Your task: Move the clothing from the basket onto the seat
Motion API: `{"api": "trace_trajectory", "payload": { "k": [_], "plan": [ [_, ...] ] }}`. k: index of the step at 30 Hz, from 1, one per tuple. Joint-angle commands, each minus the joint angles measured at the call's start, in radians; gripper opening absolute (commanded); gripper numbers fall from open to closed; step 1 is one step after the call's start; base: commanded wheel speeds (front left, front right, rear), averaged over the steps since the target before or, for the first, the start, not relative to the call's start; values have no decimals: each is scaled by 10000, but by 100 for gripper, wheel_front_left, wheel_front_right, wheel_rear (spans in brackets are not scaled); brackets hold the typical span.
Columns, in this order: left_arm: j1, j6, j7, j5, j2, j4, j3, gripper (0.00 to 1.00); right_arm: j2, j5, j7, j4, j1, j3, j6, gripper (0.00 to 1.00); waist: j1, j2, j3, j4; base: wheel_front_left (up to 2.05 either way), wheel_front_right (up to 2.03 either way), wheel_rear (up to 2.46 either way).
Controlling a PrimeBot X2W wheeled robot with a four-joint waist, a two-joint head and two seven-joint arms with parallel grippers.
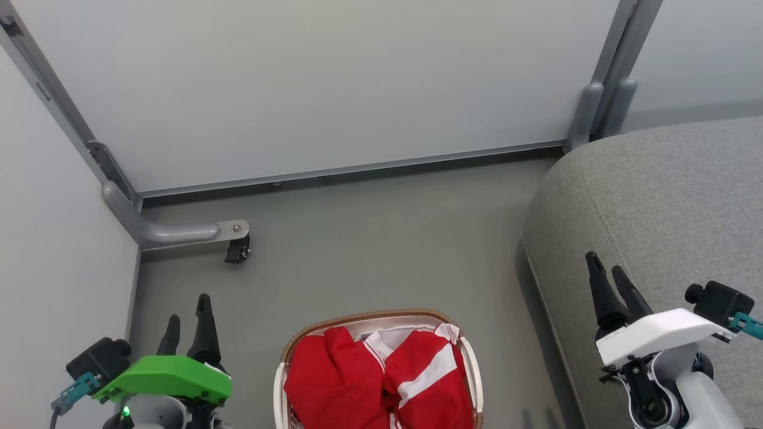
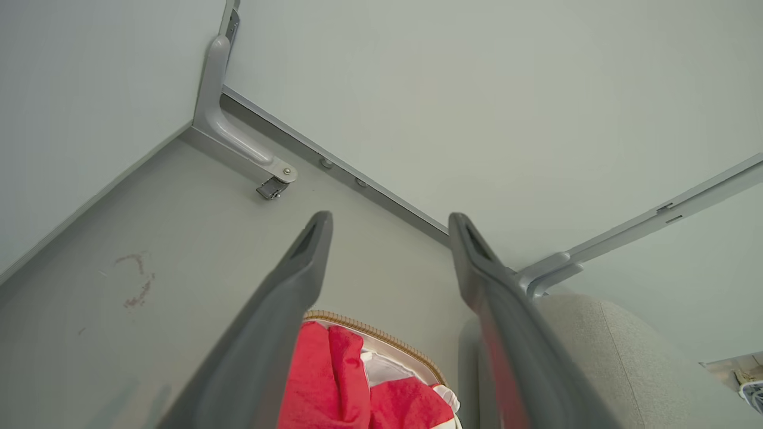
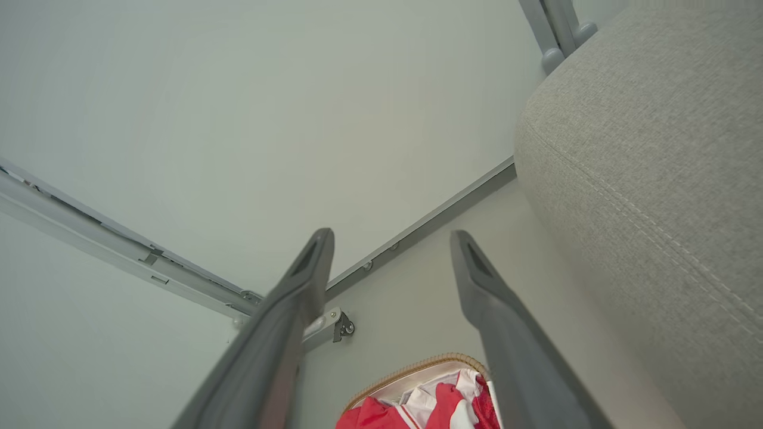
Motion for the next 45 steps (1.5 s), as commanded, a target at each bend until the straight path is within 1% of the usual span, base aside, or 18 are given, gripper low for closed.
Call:
{"api": "trace_trajectory", "payload": {
  "k": [1, 18, 28, 37, 45],
  "plan": [
    [-338, 97, -117, 405, 138, -64, -78, 100, -80, -400, -131, -95, -260, 51, 4, 100, 0, 0, -4, 2, 0, 0, 0],
    [-409, 521, -623, 2427, 348, 470, -860, 100, -75, -2599, -637, 250, -224, 390, 5, 100, 0, 0, -33, 4, 0, 0, 0],
    [-329, 770, -883, 3365, 305, 550, -1078, 100, -73, -3655, -898, 393, -222, 423, 4, 100, 0, 0, -45, -6, 0, 0, 0],
    [-172, 793, -1092, 4170, 267, 531, -1205, 100, 9, -4580, -1117, 454, -117, 461, 5, 100, 0, 0, -67, 11, 0, 0, 0],
    [-75, 737, -1268, 4716, 170, 632, -1106, 100, 54, -5293, -1291, 554, -142, 386, 5, 100, 0, 0, -83, -15, 0, 0, 0]
  ]
}}
